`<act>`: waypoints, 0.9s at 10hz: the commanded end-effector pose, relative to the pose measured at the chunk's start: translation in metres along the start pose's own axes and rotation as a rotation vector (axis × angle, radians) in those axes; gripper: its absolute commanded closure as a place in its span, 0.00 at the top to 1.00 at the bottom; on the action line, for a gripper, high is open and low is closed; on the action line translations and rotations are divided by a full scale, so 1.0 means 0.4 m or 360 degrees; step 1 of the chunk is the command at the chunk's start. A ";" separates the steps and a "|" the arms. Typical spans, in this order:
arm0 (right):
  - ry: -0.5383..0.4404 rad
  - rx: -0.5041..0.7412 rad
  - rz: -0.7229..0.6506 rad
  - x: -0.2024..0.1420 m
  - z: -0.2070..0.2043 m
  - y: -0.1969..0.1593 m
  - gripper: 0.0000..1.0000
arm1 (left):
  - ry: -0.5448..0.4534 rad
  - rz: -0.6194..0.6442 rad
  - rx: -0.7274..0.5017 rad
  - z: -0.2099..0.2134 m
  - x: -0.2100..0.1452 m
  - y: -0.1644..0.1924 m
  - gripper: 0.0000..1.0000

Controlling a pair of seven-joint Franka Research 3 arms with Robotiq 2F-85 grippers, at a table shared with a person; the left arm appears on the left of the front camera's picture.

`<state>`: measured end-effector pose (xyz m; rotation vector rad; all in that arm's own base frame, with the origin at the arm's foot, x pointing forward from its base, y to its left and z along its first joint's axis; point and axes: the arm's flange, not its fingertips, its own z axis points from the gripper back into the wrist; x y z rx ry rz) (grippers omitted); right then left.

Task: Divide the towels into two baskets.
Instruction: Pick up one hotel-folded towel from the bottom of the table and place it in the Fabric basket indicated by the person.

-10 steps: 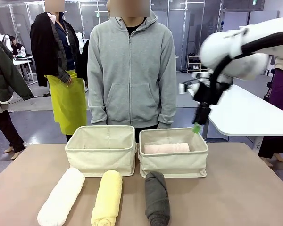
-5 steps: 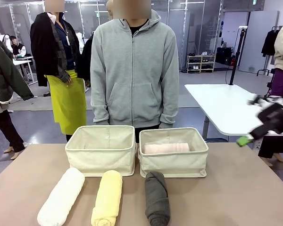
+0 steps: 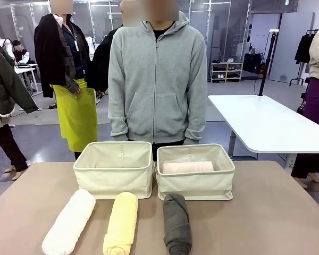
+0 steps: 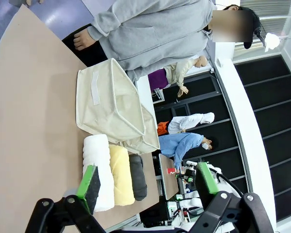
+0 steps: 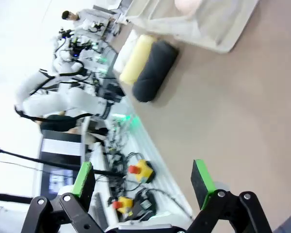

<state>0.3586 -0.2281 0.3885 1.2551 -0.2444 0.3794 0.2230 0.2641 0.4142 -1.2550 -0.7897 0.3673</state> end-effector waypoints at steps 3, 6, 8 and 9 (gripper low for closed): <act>0.0011 0.0048 -0.0106 -0.034 0.031 -0.012 1.00 | 0.0000 -0.0012 -0.0018 0.009 -0.002 -0.006 1.00; 0.0011 0.0048 -0.0106 -0.034 0.031 -0.012 1.00 | 0.0000 -0.0012 -0.0018 0.009 -0.002 -0.006 1.00; 0.0011 0.0048 -0.0106 -0.034 0.031 -0.012 1.00 | 0.0000 -0.0012 -0.0018 0.009 -0.002 -0.006 1.00; 0.0011 0.0048 -0.0106 -0.034 0.031 -0.012 1.00 | 0.0000 -0.0012 -0.0018 0.009 -0.002 -0.006 1.00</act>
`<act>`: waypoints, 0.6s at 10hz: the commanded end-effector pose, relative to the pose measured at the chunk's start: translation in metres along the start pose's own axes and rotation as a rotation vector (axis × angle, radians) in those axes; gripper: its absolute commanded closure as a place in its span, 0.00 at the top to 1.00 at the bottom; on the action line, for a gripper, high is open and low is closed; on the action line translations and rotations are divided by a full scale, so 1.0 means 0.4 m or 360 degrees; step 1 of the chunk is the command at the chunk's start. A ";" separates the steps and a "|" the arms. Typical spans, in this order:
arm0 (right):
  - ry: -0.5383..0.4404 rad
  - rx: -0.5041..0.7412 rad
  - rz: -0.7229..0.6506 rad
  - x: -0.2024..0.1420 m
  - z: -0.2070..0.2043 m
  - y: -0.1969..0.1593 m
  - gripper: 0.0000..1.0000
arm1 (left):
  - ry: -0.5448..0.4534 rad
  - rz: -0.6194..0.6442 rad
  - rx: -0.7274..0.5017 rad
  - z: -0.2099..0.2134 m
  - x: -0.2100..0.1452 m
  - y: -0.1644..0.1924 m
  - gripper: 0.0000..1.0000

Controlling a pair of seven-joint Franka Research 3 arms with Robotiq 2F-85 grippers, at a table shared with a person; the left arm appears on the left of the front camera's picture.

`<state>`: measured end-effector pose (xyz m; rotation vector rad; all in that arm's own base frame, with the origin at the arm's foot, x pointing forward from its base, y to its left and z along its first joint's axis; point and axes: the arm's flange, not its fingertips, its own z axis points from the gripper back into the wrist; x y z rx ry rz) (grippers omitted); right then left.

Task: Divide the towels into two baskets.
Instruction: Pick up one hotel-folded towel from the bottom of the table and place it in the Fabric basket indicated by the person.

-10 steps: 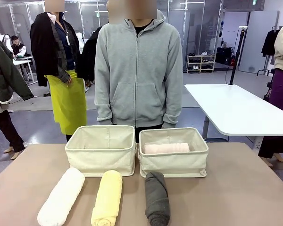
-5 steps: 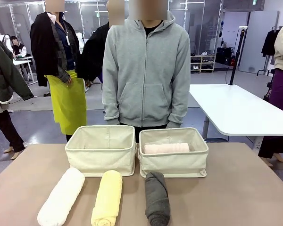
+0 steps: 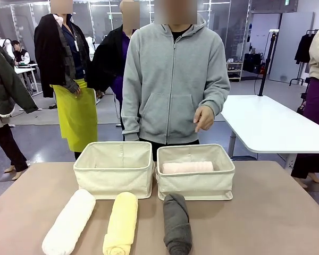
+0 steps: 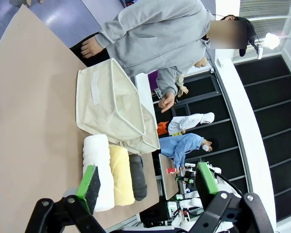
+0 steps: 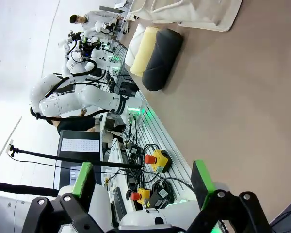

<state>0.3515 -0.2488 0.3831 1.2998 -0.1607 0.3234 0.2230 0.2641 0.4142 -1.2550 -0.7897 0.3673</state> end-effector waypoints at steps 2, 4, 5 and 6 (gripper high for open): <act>-0.0025 -0.0021 0.0037 -0.005 -0.015 0.005 1.00 | 0.0000 -0.0012 -0.0018 0.009 -0.002 -0.006 1.00; -0.0025 -0.0021 0.0037 -0.005 -0.015 0.005 1.00 | 0.0000 -0.0012 -0.0018 0.009 -0.002 -0.006 1.00; -0.0025 -0.0021 0.0037 -0.005 -0.015 0.005 1.00 | 0.0000 -0.0012 -0.0018 0.009 -0.002 -0.006 1.00; 0.0000 0.0001 0.0000 0.000 0.000 0.000 1.00 | 0.0000 -0.0012 -0.0018 0.009 -0.002 -0.006 1.00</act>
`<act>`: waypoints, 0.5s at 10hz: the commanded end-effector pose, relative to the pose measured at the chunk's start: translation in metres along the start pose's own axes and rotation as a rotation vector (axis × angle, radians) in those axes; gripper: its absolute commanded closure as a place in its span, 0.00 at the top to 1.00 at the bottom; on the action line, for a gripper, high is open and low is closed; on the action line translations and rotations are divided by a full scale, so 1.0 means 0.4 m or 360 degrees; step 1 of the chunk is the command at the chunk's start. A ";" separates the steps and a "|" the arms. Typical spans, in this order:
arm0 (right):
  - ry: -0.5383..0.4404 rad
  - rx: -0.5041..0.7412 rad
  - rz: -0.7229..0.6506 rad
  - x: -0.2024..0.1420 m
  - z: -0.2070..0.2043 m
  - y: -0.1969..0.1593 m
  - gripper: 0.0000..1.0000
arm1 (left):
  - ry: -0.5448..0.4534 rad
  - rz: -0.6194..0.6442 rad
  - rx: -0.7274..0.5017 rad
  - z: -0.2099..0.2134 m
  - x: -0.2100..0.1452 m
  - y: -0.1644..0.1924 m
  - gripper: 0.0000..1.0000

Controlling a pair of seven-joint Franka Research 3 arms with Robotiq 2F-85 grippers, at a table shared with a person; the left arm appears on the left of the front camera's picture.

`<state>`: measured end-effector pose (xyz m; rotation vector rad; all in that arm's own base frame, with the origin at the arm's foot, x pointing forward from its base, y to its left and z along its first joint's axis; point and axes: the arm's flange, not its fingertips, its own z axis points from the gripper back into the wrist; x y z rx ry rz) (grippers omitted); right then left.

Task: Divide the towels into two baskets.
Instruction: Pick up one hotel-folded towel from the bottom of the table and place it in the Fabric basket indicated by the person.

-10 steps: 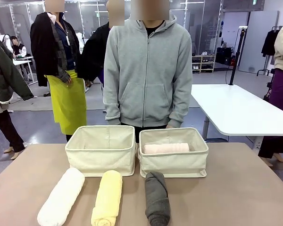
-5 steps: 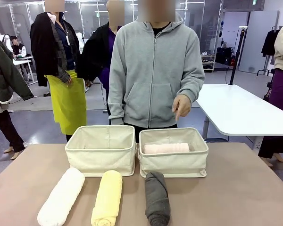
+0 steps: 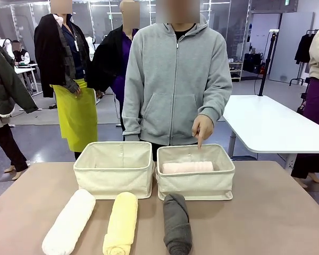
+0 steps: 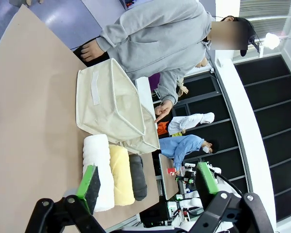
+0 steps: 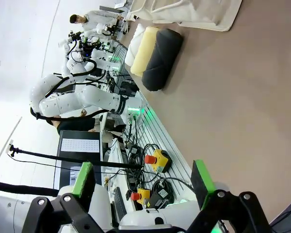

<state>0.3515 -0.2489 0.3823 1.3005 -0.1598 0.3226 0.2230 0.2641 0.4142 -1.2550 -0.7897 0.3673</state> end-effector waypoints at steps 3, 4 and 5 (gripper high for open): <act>0.0053 -0.0165 -0.0327 0.062 -0.211 0.128 1.00 | 0.0000 -0.0012 -0.0018 0.009 -0.002 -0.006 1.00; 0.0051 -0.0184 -0.0471 0.088 -0.299 0.167 1.00 | 0.0000 -0.0012 -0.0018 0.009 -0.002 -0.006 1.00; 0.0086 -0.0328 -0.0539 0.107 -0.380 0.205 1.00 | 0.0000 -0.0012 -0.0018 0.009 -0.002 -0.006 1.00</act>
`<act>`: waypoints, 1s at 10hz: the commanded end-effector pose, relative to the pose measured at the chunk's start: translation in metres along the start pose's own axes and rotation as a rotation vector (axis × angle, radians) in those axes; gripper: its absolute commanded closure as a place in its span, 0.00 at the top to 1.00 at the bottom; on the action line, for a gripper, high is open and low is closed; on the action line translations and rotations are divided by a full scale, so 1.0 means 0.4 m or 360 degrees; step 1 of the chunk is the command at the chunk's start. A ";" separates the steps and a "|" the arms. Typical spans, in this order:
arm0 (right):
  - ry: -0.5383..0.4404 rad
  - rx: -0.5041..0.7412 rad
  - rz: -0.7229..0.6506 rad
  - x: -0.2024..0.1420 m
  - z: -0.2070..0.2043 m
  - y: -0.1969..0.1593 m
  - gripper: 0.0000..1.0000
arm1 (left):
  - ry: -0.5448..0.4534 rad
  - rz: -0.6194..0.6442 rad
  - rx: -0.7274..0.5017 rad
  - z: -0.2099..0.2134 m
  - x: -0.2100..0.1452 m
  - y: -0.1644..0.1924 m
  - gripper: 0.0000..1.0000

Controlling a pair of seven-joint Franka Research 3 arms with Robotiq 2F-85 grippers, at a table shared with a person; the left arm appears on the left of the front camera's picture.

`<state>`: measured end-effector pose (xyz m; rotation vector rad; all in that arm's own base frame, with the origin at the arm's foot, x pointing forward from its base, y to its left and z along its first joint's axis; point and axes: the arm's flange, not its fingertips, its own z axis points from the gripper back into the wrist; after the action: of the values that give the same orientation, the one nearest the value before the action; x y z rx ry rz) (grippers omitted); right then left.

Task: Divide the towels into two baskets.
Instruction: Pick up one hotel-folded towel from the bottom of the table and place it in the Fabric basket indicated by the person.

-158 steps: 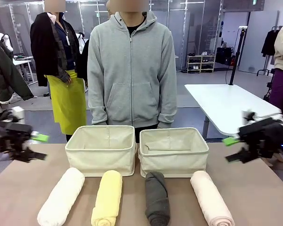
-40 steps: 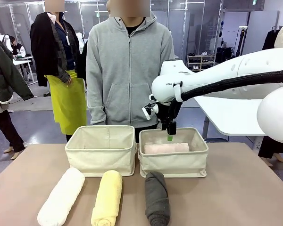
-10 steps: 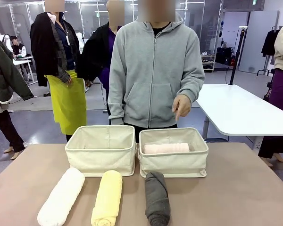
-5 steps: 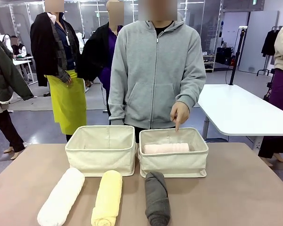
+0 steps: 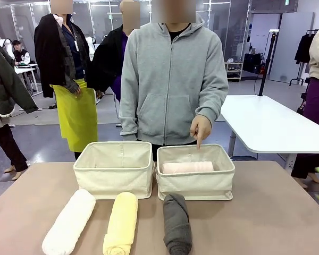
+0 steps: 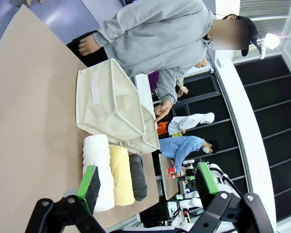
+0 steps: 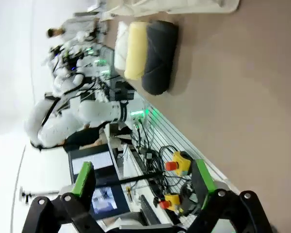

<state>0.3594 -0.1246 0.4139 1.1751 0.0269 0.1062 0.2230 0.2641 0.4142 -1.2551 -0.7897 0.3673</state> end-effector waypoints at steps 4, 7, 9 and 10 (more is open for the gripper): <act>-0.0136 -0.0418 -0.0075 0.069 -0.396 0.224 1.00 | 0.0000 -0.0012 -0.0018 0.009 -0.001 -0.006 1.00; -0.0179 -0.0485 -0.0033 0.122 -0.601 0.207 1.00 | 0.0000 -0.0012 -0.0018 0.009 -0.001 -0.006 1.00; -0.0203 -0.0525 0.0021 0.145 -0.715 0.190 1.00 | 0.0000 -0.0012 -0.0018 0.009 -0.001 -0.006 1.00; -0.0204 -0.0557 0.0027 0.160 -0.765 0.176 1.00 | 0.0000 -0.0012 -0.0018 0.009 -0.001 -0.006 1.00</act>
<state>0.3820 0.1743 0.3739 0.8313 -0.0759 0.0340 0.2230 0.2641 0.4141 -1.2552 -0.7896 0.3674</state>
